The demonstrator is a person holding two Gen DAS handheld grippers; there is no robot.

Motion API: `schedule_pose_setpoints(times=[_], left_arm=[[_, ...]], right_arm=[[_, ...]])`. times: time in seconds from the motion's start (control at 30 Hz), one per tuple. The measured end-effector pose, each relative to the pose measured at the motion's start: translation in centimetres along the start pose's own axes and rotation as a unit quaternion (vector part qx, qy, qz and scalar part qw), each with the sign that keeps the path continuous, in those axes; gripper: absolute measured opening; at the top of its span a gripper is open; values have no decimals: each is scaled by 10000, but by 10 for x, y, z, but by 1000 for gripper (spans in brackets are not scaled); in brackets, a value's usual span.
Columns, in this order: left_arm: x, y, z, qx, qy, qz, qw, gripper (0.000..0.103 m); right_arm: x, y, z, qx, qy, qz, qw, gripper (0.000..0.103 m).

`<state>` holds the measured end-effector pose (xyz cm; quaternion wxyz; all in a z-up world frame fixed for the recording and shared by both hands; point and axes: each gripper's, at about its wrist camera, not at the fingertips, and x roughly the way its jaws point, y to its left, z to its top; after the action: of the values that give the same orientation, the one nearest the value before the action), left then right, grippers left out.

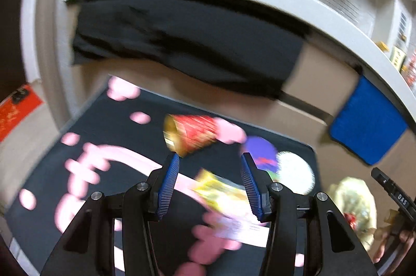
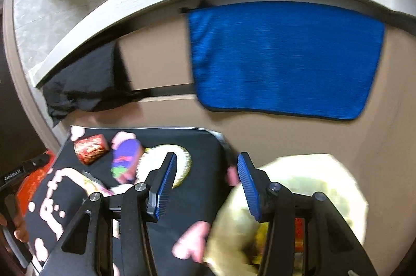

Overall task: Collect trash
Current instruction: 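Grasp the red paper cup with the left tool while the right tool approaches the silver disc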

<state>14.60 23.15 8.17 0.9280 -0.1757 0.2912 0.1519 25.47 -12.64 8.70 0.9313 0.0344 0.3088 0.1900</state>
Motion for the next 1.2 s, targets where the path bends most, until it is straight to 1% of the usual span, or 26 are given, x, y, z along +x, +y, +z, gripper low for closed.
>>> schedule_pose_setpoints(times=[0.1, 0.2, 0.27, 0.3, 0.4, 0.5, 0.57, 0.63, 0.77, 0.83, 0.9, 0.93, 1.0, 1.03, 1.17, 1.2], left_arm=[[-8, 30, 12, -101, -52, 123, 9999, 50], [-3, 49, 19, -142, 31, 92, 9999, 50], [7, 54, 20, -172, 133, -71, 9997, 50], [16, 57, 20, -194, 201, -248, 9993, 50], [44, 57, 18, -244, 386, -618, 9970, 50], [80, 50, 15, -278, 637, -838, 9941, 50], [102, 47, 15, -280, 733, -846, 9933, 50], [126, 47, 17, -386, 853, -805, 9923, 50], [167, 52, 23, -856, 1064, -852, 9870, 49], [177, 53, 27, -1013, 1081, -911, 9848, 49], [183, 50, 29, -1142, 1006, -950, 9838, 48], [184, 50, 30, -1164, 980, -967, 9836, 45], [184, 45, 29, -1120, 973, -1057, 9833, 21], [182, 42, 28, -1068, 974, -1122, 9831, 20], [163, 32, 22, -763, 981, -1237, 9845, 6], [157, 30, 19, -723, 1010, -1279, 9840, 5]], right_arm=[[18, 30, 4, -123, 70, 167, 9998, 46], [36, 58, 4, -258, 188, 281, 9991, 46], [47, 72, 3, -306, 254, 351, 9986, 46], [51, 77, 3, -330, 280, 359, 9984, 46], [64, 91, 1, -468, 385, 337, 9976, 46], [72, 95, -1, -626, 481, 245, 9966, 46], [76, 93, -2, -692, 520, 180, 9961, 46], [79, 90, -3, -729, 556, 136, 9957, 46], [88, 82, -5, -774, 677, 174, 9945, 46], [94, 81, -6, -845, 751, 198, 9934, 46], [102, 84, -8, -947, 811, 234, 9919, 46], [106, 87, -8, -1000, 835, 256, 9912, 46], [116, 93, -10, -1056, 894, 360, 9897, 46], [121, 95, -12, -1056, 921, 428, 9892, 46], [142, 109, -16, -1074, 1044, 546, 9872, 46], [147, 112, -17, -1060, 1080, 583, 9868, 46]])
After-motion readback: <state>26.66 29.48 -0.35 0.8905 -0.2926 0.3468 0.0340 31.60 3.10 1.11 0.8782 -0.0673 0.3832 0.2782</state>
